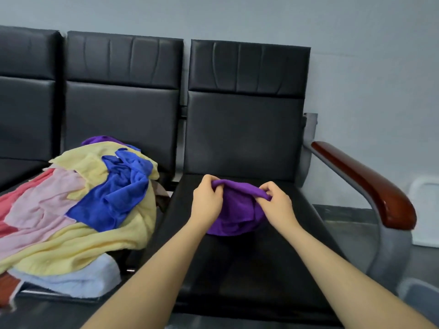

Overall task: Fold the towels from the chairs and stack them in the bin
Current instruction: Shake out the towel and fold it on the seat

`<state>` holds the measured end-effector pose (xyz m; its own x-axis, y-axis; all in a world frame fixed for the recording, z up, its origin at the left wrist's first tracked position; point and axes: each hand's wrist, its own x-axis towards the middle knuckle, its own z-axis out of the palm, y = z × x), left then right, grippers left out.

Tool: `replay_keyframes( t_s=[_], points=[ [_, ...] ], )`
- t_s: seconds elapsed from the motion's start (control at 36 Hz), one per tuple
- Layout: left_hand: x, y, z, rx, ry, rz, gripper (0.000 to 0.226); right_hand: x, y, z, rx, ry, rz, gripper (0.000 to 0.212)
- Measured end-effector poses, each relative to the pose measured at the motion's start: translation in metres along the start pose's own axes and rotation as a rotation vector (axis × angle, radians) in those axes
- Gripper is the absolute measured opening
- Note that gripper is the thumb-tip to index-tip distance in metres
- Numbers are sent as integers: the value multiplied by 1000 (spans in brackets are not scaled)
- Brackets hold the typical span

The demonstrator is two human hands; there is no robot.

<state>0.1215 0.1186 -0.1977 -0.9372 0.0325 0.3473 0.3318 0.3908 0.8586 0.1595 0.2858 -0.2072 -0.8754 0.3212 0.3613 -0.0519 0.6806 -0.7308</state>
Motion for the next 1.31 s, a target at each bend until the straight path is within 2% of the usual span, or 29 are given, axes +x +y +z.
replay_keyframes(
  t_s=[0.17,0.28,0.33,0.42,0.5,0.61,0.69,0.75,0.83,0.92,0.94,1.06,1.17,1.25,1.31],
  points=[
    [-19,6,22,-34,47,22,12,-7,27,-22,-148,66,-52,4],
    [-24,6,32,-6,6,23,12,-13,35,-22,-110,165,-53,18],
    [-24,9,32,-19,-9,42,11,-19,35,-20,-33,110,-66,23],
    [-26,16,29,-60,-55,100,26,-31,34,-17,-82,10,-214,27],
    [-25,20,28,36,-93,198,18,-42,31,-16,-180,-40,-363,34],
    [-24,23,31,-56,-195,155,25,-44,26,-14,-182,-120,-321,52],
    [-27,25,33,7,-311,159,40,-41,25,-12,-224,-71,-367,61],
    [-29,28,32,140,-343,235,44,-39,28,-9,-233,24,-370,49],
    [-30,31,31,477,-250,432,36,-35,32,-10,-192,158,-350,15],
    [-32,29,36,706,-8,625,16,-34,32,-17,-165,192,-317,11],
    [-33,29,39,732,51,652,19,-34,31,-19,-145,194,-300,12],
    [-36,29,47,728,139,559,33,-33,24,-27,-139,218,-270,16],
    [-34,29,51,717,177,502,32,-33,16,-33,-159,246,-276,18],
    [-35,32,50,697,134,499,33,-33,13,-39,-168,280,-293,19],
    [-35,36,49,615,59,394,22,-31,12,-43,-167,303,-270,19]
  ],
)
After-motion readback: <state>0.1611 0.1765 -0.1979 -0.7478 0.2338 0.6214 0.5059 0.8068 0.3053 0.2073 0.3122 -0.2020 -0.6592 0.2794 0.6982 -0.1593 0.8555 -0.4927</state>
